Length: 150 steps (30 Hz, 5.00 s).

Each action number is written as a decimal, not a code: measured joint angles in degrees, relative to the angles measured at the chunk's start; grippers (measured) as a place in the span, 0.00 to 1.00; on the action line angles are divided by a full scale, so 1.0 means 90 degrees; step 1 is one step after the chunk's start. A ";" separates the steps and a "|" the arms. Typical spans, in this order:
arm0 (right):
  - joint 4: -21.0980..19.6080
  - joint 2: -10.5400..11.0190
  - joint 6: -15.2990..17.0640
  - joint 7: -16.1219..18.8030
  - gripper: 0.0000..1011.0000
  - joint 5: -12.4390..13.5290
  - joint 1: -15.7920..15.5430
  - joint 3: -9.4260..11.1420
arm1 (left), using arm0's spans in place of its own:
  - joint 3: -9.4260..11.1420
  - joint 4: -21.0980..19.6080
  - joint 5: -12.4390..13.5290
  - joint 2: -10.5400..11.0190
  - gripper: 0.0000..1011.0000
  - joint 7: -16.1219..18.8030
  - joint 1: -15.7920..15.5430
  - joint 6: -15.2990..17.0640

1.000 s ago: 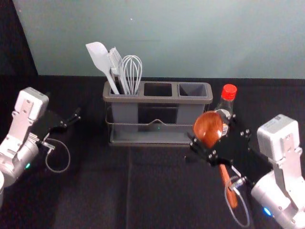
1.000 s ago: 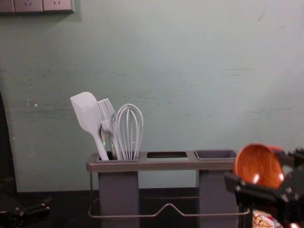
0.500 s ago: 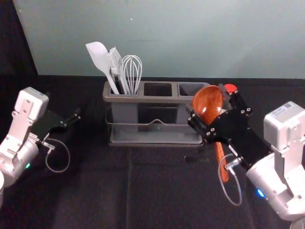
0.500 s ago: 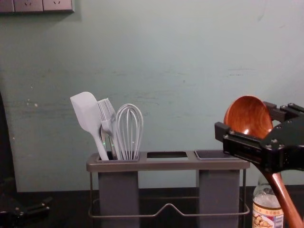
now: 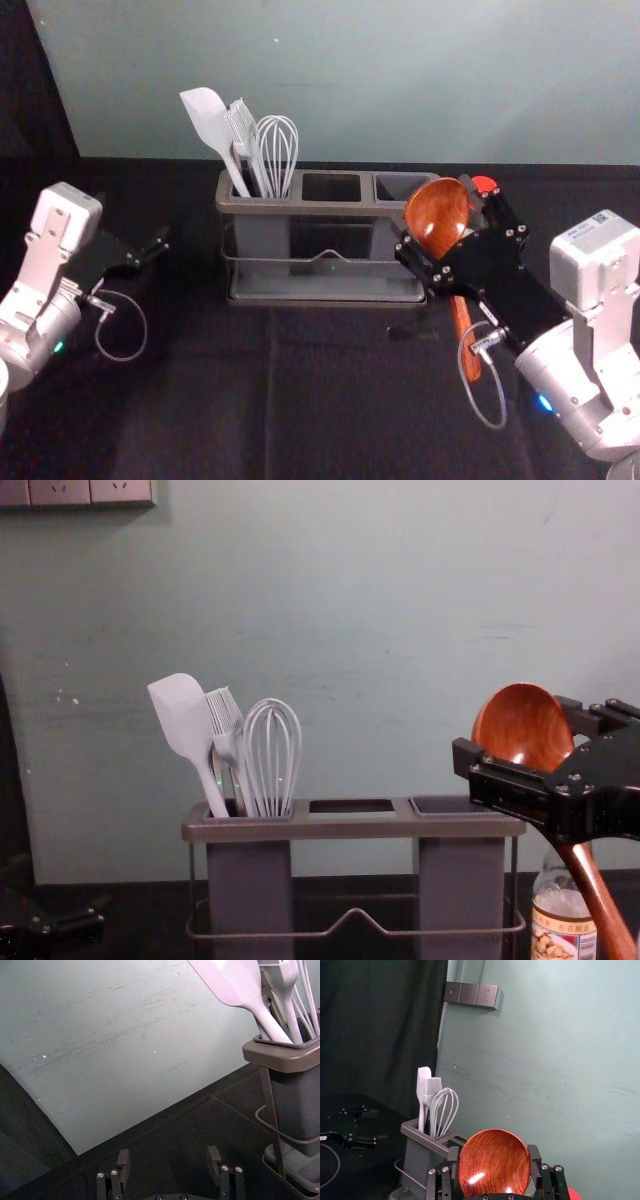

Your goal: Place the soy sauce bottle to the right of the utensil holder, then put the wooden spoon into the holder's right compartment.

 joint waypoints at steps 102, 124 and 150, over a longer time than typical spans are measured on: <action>0.4445 -0.0510 -0.3331 0.1857 0.83 0.2331 0.3986 -0.0521 | 0.0000 0.0000 0.0000 0.0000 0.99 0.0000 0.0000 0.0000; 0.4693 -0.0670 -0.3509 0.1723 0.83 0.2105 0.3759 -0.0405 | 0.0000 0.0000 0.0000 0.0000 0.99 0.0000 0.0000 0.0000; 0.5001 -0.0782 -0.3661 0.1651 0.83 0.1905 0.3559 -0.0355 | 0.0000 0.0000 0.0000 0.0000 0.99 0.0000 0.0000 0.0000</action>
